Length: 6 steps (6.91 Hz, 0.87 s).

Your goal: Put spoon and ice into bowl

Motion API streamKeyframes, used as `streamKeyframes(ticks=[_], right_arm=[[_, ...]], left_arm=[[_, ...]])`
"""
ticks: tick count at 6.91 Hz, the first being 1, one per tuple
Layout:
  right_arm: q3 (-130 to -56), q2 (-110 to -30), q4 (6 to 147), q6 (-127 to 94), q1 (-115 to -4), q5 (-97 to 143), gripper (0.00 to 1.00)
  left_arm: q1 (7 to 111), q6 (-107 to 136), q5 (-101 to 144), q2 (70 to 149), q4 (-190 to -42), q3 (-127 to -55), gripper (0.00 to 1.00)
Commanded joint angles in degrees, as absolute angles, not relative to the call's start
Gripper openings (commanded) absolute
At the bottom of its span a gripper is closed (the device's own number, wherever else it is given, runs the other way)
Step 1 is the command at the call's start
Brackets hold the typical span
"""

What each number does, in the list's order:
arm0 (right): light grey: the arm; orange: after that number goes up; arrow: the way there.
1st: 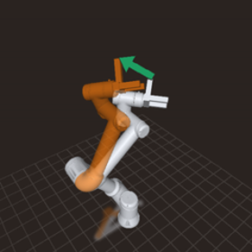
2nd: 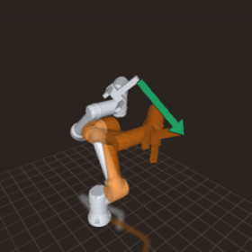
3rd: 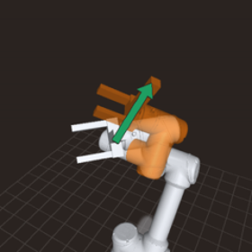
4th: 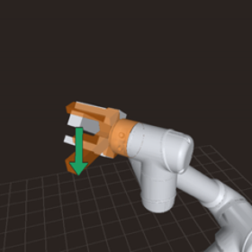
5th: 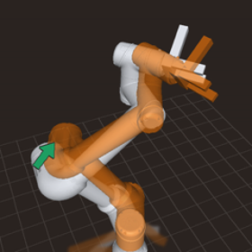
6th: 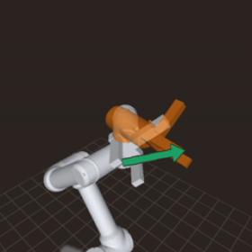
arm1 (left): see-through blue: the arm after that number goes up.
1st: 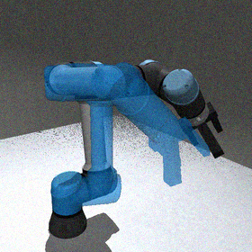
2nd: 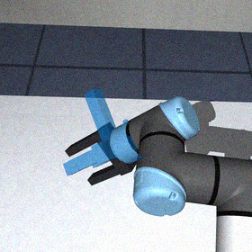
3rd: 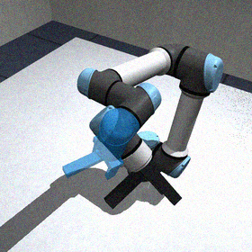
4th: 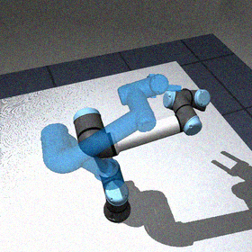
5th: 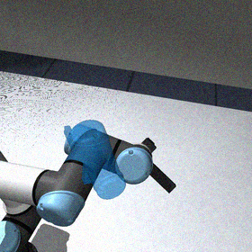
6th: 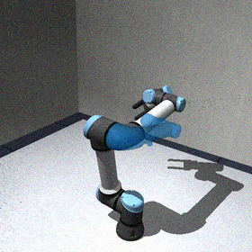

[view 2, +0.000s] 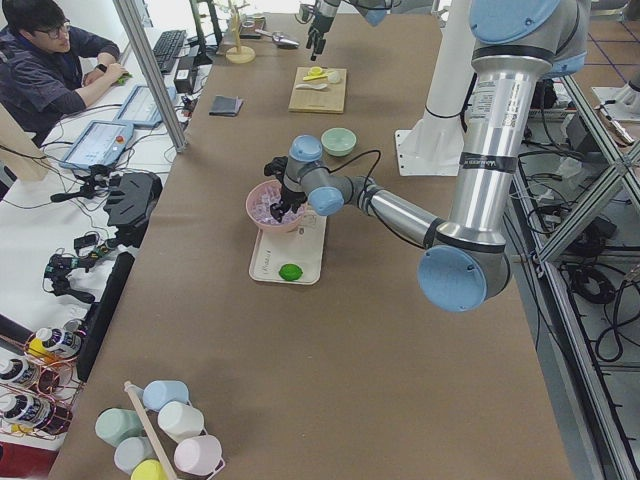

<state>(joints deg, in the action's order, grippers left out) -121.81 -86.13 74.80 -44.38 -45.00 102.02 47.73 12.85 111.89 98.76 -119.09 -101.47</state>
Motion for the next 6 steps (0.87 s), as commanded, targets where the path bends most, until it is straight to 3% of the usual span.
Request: streamKeyframes(ticks=[1,6], right_arm=[[-121.7,-86.1,74.8,-44.4,-44.8,101.6,1.00],[-121.6,-86.1,74.8,-44.4,-44.7,101.5,1.00]], left_arm=[[47.6,12.7,111.9,99.3,-119.1,-100.3,0.66],[46.7,9.9,111.9,99.3,-119.0,-99.8,0.60]])
